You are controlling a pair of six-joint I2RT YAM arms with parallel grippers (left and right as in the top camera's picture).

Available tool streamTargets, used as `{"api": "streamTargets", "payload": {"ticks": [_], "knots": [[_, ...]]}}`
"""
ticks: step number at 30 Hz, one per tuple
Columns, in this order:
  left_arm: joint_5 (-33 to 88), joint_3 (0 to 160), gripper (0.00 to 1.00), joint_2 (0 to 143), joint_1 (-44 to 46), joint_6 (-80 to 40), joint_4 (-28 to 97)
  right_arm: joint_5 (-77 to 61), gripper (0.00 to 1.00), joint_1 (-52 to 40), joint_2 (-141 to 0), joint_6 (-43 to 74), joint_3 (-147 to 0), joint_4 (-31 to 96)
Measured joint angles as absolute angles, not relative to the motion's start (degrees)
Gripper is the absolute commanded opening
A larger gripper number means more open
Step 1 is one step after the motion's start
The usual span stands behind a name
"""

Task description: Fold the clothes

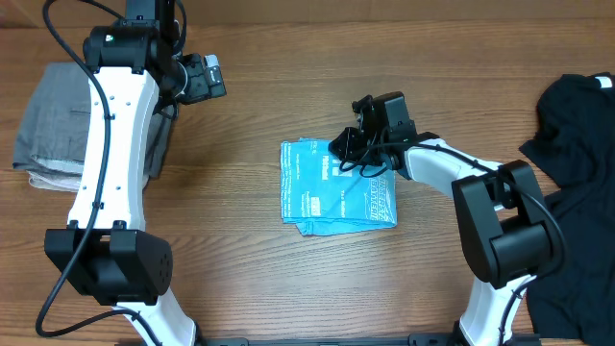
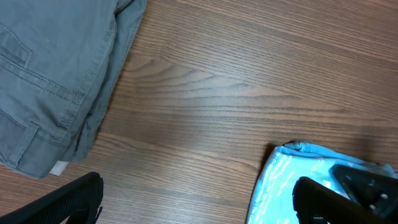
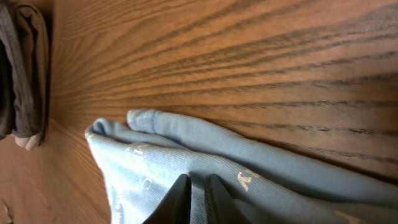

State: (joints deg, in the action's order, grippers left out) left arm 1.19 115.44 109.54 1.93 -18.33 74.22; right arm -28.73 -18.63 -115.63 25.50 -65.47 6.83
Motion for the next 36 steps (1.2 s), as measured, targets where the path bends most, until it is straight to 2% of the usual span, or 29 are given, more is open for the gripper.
{"api": "streamTargets", "payload": {"ticks": [6,8,10,12,13,15,16,20,24,31,36], "knots": [[1.21,115.44,1.0,109.54,1.93,-18.33,74.24,-30.74,0.25,-17.54,-114.34,25.43,-65.76,5.5],[1.19,115.44,1.0,109.54,1.93,-18.33,74.22,-31.68,0.36,-15.79,-112.31,25.71,-66.61,7.73],[1.19,115.44,1.0,109.54,1.93,-18.33,74.24,-32.36,0.41,-13.02,-108.92,25.58,-68.18,11.31],[1.21,115.44,1.0,109.54,1.93,-18.33,74.24,-32.75,0.54,-9.85,-104.77,25.71,-69.69,15.18],[1.19,115.44,1.0,109.54,1.93,-18.33,74.22,-32.95,0.65,-8.25,-102.61,25.67,-70.19,16.8],[1.19,115.44,1.0,109.54,1.93,-18.33,74.24,-33.06,0.95,-4.36,-97.76,25.58,-71.16,21.26],[1.19,115.44,1.0,109.54,1.93,-18.33,74.24,-33.06,1.0,-2.02,-95.48,25.5,-71.59,24.01],[1.19,115.44,1.0,109.54,1.93,-18.33,74.22,-33.17,1.0,6.46,-90.28,25.45,-72.1,33.76],[1.19,115.44,1.0,109.54,1.93,-18.33,74.22,-33.01,1.0,12.43,-90.7,25.45,-71.96,38.35],[1.19,115.44,1.0,109.54,1.93,-18.33,74.02,-33.04,1.0,15.18,-90.7,25.45,-71.96,38.24],[1.98,115.42,1.0,109.54,1.93,-18.33,69.14,-33.06,1.0,15.18,-90.7,25.47,-71.96,38.26]]}}
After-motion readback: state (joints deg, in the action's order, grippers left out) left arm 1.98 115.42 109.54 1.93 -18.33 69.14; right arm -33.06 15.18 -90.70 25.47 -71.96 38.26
